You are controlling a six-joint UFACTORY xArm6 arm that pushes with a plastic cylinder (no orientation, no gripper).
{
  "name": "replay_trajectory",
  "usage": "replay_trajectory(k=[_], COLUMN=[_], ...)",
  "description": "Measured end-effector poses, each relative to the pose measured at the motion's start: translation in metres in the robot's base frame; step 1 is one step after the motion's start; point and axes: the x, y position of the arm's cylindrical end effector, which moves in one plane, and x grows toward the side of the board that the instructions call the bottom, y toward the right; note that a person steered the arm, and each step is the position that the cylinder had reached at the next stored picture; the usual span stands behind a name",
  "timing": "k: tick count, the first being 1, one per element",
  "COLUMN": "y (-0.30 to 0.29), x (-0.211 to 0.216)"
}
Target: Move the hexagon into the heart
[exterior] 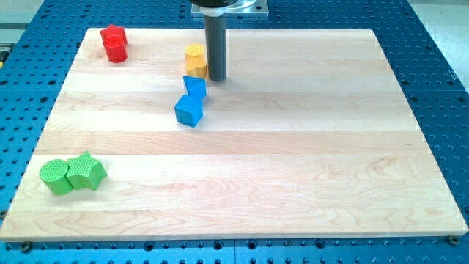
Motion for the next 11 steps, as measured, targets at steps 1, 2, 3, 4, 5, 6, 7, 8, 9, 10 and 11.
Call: replay_trajectory(k=[1,2,3,4,5,6,7,8,9,10,11], y=[0.005,-0.057,-0.078,-0.079,-0.074,-0.074,-0.115,-0.181,-0.255,-0.288,-0.287], x=[-0.054,-0.079,-0.055,-0.043,-0.042,-0.042,-0.039,0.014,0.0,-0.044,-0.096])
